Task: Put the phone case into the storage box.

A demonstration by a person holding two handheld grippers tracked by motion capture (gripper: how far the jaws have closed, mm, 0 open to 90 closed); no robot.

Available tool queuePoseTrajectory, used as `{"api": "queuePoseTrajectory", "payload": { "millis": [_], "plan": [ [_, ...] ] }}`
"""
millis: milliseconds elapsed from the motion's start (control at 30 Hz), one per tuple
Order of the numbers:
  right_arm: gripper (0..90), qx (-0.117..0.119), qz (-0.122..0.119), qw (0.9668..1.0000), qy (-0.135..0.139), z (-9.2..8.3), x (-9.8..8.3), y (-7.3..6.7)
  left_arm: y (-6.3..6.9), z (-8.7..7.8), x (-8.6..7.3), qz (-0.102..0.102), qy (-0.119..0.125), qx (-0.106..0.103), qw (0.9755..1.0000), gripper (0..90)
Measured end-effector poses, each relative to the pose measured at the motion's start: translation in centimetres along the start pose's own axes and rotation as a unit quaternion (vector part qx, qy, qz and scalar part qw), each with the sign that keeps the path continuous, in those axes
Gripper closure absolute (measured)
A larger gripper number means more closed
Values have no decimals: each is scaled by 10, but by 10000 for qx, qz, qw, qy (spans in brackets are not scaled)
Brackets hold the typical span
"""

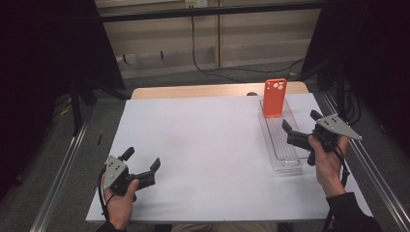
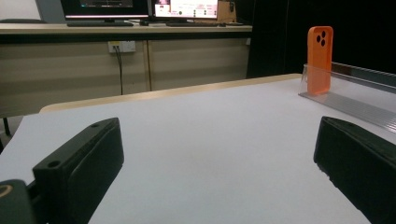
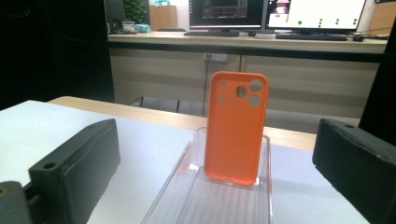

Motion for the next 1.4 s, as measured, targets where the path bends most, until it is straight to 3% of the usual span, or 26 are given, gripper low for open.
{"api": "queuePoseTrajectory", "payload": {
  "millis": [500,733,1400],
  "plan": [
    [0,-160,-29,9999,-34,-16,-17,0,2,-1,1,-29,1,-17,10000,15],
    [0,-147,-73,9999,-42,-25,-23,-4,0,-2,0,-39,8,36,10000,15],
    [1,-386,18,9993,4,-57,-45,3,-4,-16,0,-31,55,244,9997,17]
  ]
}}
Point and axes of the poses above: each handheld gripper's, and its own axes: z roughly forward along the jaws, x roughly out of its top, y roughly to its right, the point moved 10 cm from there along z, roughly forward along the jaws, and after that the axes turned 5 degrees about -x, right-handed, at the moved point
